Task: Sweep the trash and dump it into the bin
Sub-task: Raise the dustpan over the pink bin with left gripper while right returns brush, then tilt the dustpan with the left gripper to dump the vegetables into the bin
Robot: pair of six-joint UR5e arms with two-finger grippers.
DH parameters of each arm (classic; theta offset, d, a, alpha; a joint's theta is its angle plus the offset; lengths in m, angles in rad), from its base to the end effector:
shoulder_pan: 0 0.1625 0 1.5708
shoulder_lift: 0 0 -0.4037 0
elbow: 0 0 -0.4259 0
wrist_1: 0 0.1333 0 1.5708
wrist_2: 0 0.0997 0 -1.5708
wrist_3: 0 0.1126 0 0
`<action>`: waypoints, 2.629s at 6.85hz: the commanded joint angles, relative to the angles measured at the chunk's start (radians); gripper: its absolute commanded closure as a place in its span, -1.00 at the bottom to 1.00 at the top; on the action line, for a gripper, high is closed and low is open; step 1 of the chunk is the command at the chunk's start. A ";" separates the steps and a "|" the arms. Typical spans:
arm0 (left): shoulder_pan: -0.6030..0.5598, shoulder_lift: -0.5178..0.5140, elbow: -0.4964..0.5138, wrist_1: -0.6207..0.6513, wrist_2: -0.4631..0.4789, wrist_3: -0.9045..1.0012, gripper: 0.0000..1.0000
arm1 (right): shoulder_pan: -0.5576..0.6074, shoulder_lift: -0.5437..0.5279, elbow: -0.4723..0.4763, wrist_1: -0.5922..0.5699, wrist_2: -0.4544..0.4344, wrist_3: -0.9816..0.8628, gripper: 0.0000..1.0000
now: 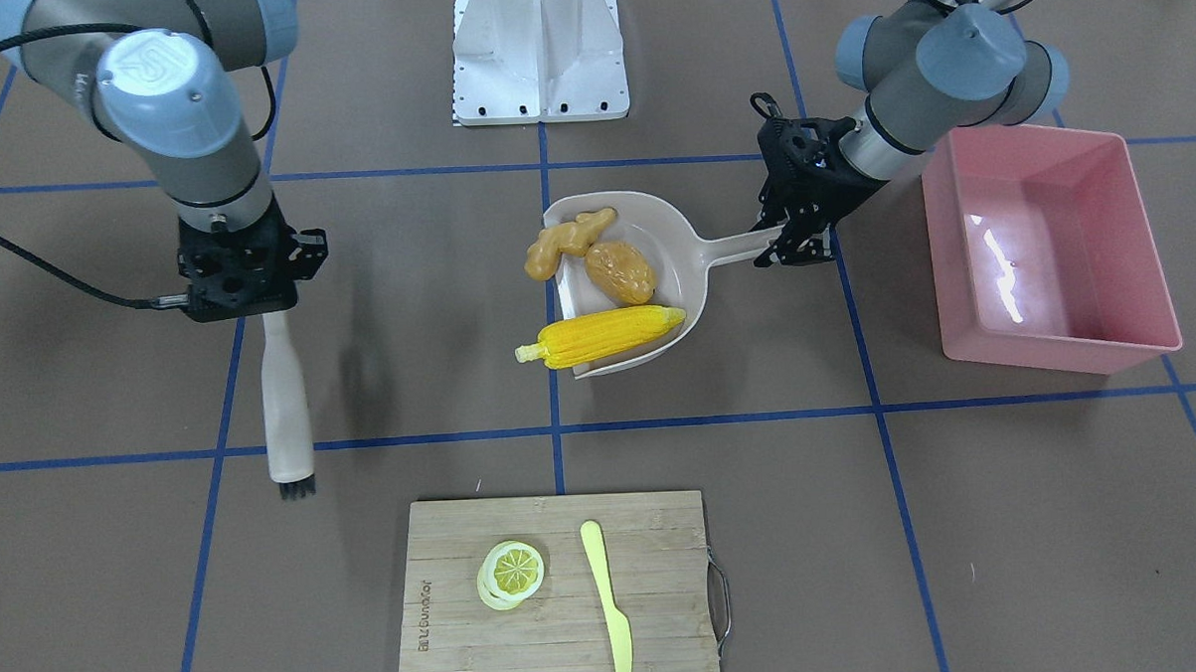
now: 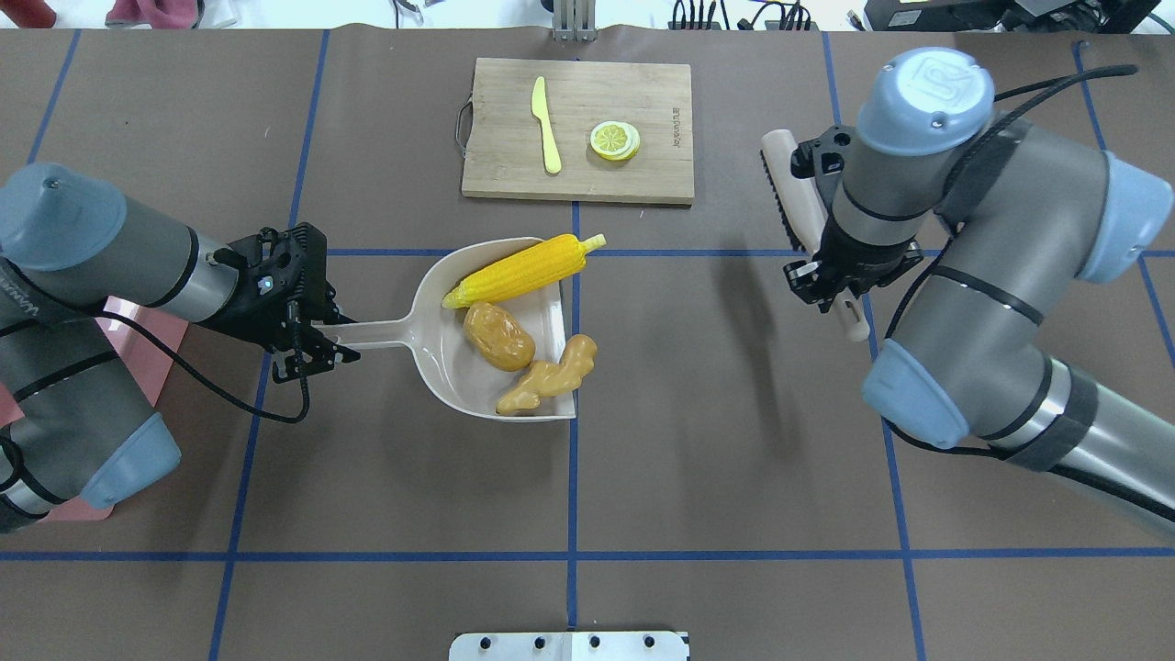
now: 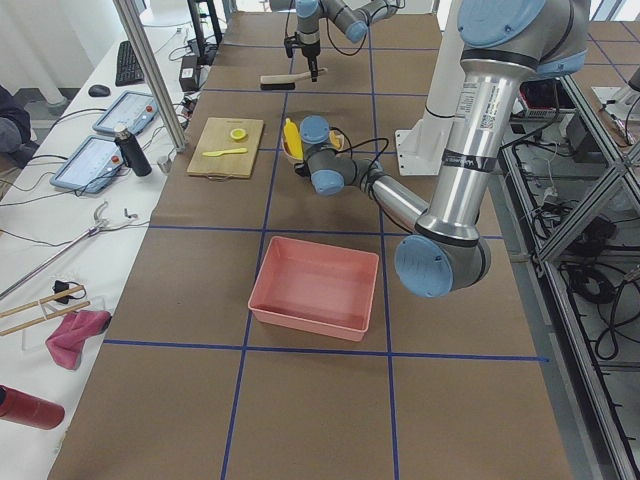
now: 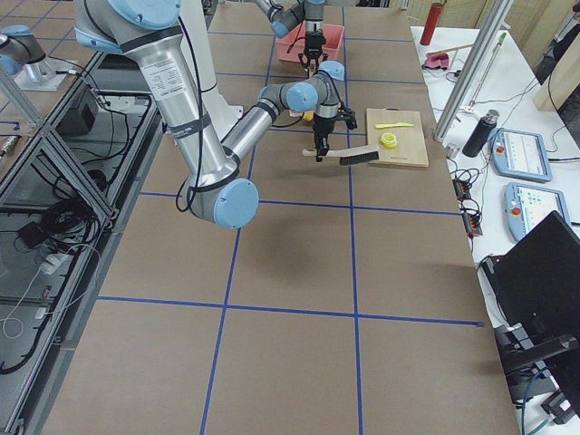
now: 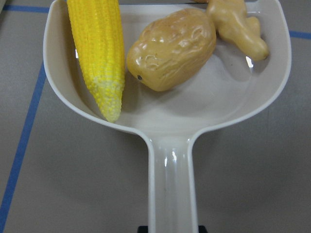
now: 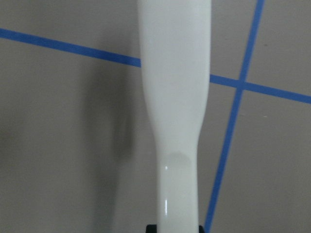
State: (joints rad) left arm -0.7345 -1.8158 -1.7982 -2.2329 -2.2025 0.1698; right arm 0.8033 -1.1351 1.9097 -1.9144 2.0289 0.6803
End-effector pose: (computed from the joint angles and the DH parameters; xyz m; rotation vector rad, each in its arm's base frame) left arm 0.4018 -0.4528 0.3084 0.9120 0.9527 1.2240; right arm -0.3617 -0.4952 0.2807 0.0186 -0.6189 -0.1831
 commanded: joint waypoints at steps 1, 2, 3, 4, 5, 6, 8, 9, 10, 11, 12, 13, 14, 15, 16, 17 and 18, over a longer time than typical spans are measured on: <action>-0.049 0.062 -0.062 -0.101 -0.009 -0.102 1.00 | 0.111 -0.159 0.066 0.008 0.034 -0.106 1.00; -0.124 0.113 -0.105 -0.103 -0.079 -0.117 1.00 | 0.157 -0.214 0.083 0.009 0.060 -0.134 1.00; -0.213 0.186 -0.137 -0.115 -0.159 -0.116 1.00 | 0.213 -0.285 0.077 0.035 0.100 -0.247 1.00; -0.315 0.290 -0.148 -0.193 -0.228 -0.118 1.00 | 0.278 -0.349 0.060 0.098 0.134 -0.293 1.00; -0.439 0.394 -0.151 -0.242 -0.314 -0.118 1.00 | 0.319 -0.377 0.022 0.132 0.221 -0.315 1.00; -0.548 0.465 -0.151 -0.247 -0.386 -0.118 1.00 | 0.318 -0.377 -0.006 0.165 0.250 -0.291 1.00; -0.705 0.644 -0.148 -0.316 -0.425 -0.107 1.00 | 0.317 -0.411 0.026 0.199 0.317 -0.185 1.00; -0.762 0.737 -0.148 -0.341 -0.424 -0.099 1.00 | 0.315 -0.460 0.022 0.281 0.297 -0.191 1.00; -0.801 0.810 -0.148 -0.332 -0.424 -0.019 1.00 | 0.298 -0.522 0.022 0.375 0.301 -0.194 1.00; -0.809 0.849 -0.138 -0.298 -0.421 0.040 1.00 | 0.263 -0.588 0.022 0.452 0.301 -0.194 1.00; -0.809 0.860 -0.121 -0.253 -0.418 0.081 1.00 | 0.219 -0.627 0.022 0.495 0.301 -0.189 1.00; -0.809 0.888 -0.113 -0.161 -0.414 0.194 1.00 | 0.183 -0.647 0.020 0.497 0.301 -0.191 1.00; -0.831 0.909 -0.130 -0.005 -0.410 0.364 1.00 | 0.177 -0.667 0.019 0.499 0.307 -0.191 1.00; -0.876 0.909 -0.177 0.180 -0.393 0.499 1.00 | 0.177 -0.678 0.016 0.499 0.310 -0.191 1.00; -0.887 0.911 -0.266 0.344 -0.312 0.573 1.00 | 0.177 -0.680 0.006 0.499 0.307 -0.191 1.00; -0.957 0.893 -0.304 0.506 -0.304 0.674 1.00 | 0.174 -0.678 -0.003 0.499 0.303 -0.191 1.00; -0.982 0.847 -0.341 0.638 -0.230 0.751 1.00 | 0.159 -0.673 -0.015 0.499 0.298 -0.191 1.00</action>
State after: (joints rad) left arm -1.6739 -0.9294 -2.0901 -1.7661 -2.4992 0.8197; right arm 0.9746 -1.8116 1.9077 -1.4160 2.3322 0.4894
